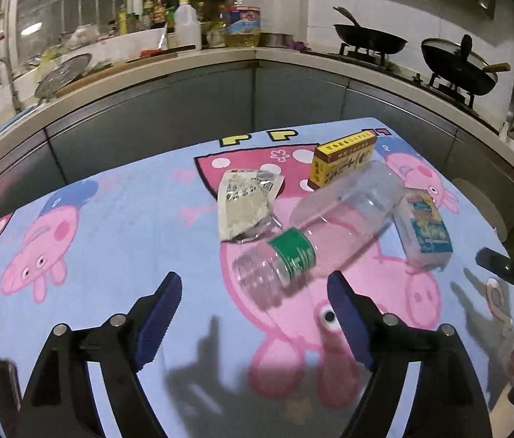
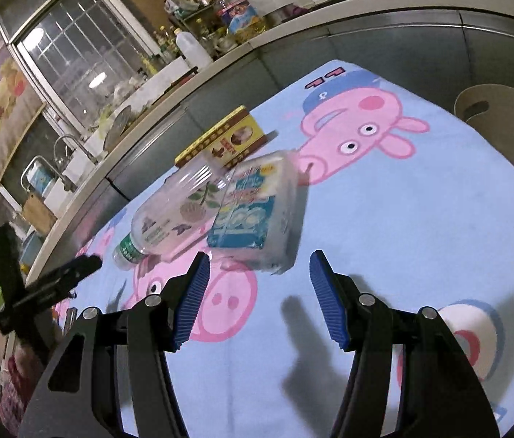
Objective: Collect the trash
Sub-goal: 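Lower the left tool onto the clear bottle neck and close it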
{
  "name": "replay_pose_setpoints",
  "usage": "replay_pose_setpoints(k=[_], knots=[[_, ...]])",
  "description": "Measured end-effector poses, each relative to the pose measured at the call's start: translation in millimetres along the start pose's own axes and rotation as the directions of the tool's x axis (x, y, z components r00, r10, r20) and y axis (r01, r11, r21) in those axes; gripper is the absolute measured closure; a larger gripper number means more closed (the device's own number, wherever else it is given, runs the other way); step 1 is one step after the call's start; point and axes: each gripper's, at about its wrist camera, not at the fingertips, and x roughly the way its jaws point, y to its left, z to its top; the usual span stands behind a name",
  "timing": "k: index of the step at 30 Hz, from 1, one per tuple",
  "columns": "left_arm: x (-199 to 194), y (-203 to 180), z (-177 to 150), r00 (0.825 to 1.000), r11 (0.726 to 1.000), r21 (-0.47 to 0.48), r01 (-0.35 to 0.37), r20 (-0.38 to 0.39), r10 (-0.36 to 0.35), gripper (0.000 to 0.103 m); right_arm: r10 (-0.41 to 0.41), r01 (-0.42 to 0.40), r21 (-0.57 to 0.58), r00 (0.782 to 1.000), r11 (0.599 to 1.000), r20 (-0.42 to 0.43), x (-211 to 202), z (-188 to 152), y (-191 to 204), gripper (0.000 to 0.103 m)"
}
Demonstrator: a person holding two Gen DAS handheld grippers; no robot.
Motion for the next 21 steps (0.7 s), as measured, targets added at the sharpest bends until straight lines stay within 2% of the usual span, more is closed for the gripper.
replay_pose_setpoints(k=[6,7,8,16,21], knots=[[35,-7,2,0.998,0.997,0.055,0.047,-0.051,-0.045,0.02,-0.018,0.018,0.012,1.0,1.0,-0.012,1,-2,-3,0.046],[37,-10,2,0.997,0.997,0.06,0.054,-0.057,-0.051,0.022,-0.019,0.019,0.014,1.0,1.0,-0.013,1,-2,-3,0.046],[39,-12,1,0.996,0.996,0.062,0.066,-0.067,-0.062,0.03,-0.02,0.02,0.015,1.0,1.0,-0.013,1,-2,-3,0.046],[8,-41,-36,0.967,0.969,0.035,0.243,-0.085,-0.239,0.032,-0.016,0.016,0.013,1.0,1.0,-0.026,7,-3,-4,0.046],[1,-35,-33,0.983,0.984,0.012,0.179,-0.052,-0.178,0.025,-0.014,0.015,0.023,0.999,1.0,-0.053,13,-9,-7,0.047]])
